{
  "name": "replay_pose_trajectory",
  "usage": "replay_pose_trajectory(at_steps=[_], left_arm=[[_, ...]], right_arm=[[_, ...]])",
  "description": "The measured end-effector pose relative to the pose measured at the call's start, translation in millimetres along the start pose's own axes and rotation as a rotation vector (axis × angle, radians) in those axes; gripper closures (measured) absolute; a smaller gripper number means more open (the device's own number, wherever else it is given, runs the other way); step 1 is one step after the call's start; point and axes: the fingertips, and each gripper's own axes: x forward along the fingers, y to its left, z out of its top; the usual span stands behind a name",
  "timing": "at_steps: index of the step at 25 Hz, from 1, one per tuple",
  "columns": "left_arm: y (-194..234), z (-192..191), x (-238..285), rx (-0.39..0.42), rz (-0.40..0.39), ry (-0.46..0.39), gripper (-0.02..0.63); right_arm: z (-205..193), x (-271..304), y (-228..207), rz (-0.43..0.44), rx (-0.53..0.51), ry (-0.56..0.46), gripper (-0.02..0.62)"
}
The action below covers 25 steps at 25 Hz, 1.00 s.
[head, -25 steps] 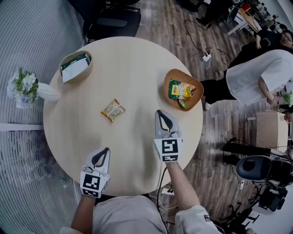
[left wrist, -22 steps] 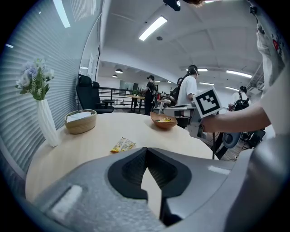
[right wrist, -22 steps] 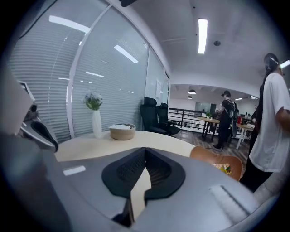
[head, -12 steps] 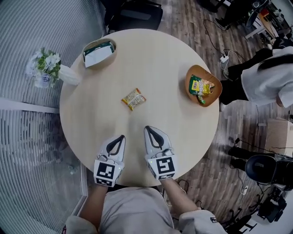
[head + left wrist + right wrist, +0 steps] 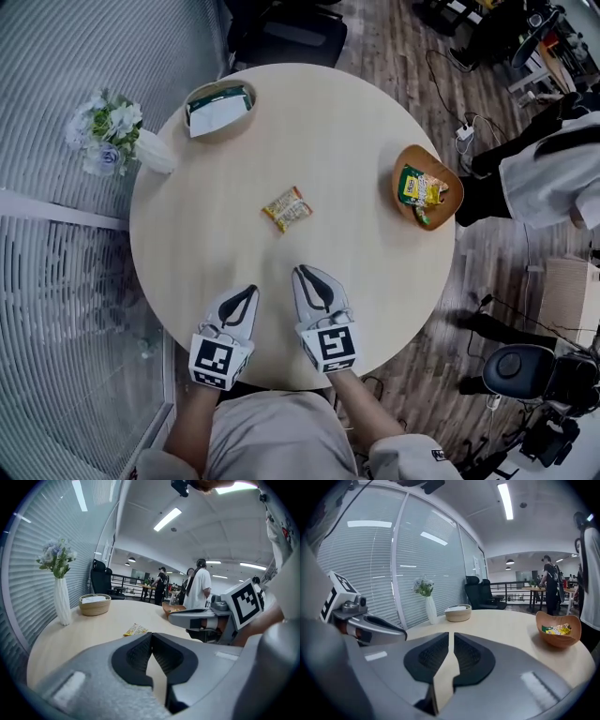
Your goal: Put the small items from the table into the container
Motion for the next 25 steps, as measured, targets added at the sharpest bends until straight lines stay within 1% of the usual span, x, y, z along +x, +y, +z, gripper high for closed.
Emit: replay_pose_trajectory(at_steps=[2, 3, 5, 6, 7, 11, 12, 14, 18, 19, 22, 23, 25], left_arm=[[8, -4, -5, 0.000, 0.014, 0.015, 0.615], [12, -5, -7, 0.003, 0.022, 0.016, 0.615], [20, -8, -11, -0.005, 0.032, 0.023, 0.615], [24, -10, -13, -0.011, 0.036, 0.025, 0.617], [28, -11, -15, -0.015, 0.041, 0.022, 0.616], [46, -17, -24, -0.033, 0.073, 0.018, 0.616], [50, -19, -26, -0.037, 0.080, 0.020, 0.615], [58, -22, -28, -0.047, 0.091, 0.025, 0.615], [72, -26, -32, -0.070, 0.108, 0.035, 0.615], [75, -27, -33, -0.069, 0.113, 0.037, 0.616], [81, -27, -34, -0.063, 0.121, 0.041, 0.615], [82, -27, -33, -0.065, 0.121, 0.042, 0.615], [83, -27, -33, -0.069, 0.118, 0.041, 0.615]], right_arm=[[-9, 16, -3, -0.008, -0.003, 0.046, 0.531], [-13, 26, -7, -0.017, -0.010, 0.069, 0.523], [-19, 47, -16, -0.036, -0.026, 0.090, 0.463], [-22, 59, -22, -0.046, -0.032, 0.098, 0.398], [-25, 71, -29, -0.055, -0.033, 0.108, 0.317], [-36, 122, -52, -0.069, -0.049, 0.174, 0.271], [-38, 132, -57, -0.074, -0.058, 0.191, 0.268], [-40, 149, -67, -0.094, -0.067, 0.216, 0.304], [-49, 169, -77, -0.114, -0.055, 0.264, 0.319], [-53, 173, -77, -0.115, -0.056, 0.282, 0.322], [-66, 175, -78, -0.121, -0.052, 0.325, 0.361], [-67, 174, -77, -0.120, -0.046, 0.329, 0.367], [-68, 173, -73, -0.106, -0.031, 0.327, 0.399]])
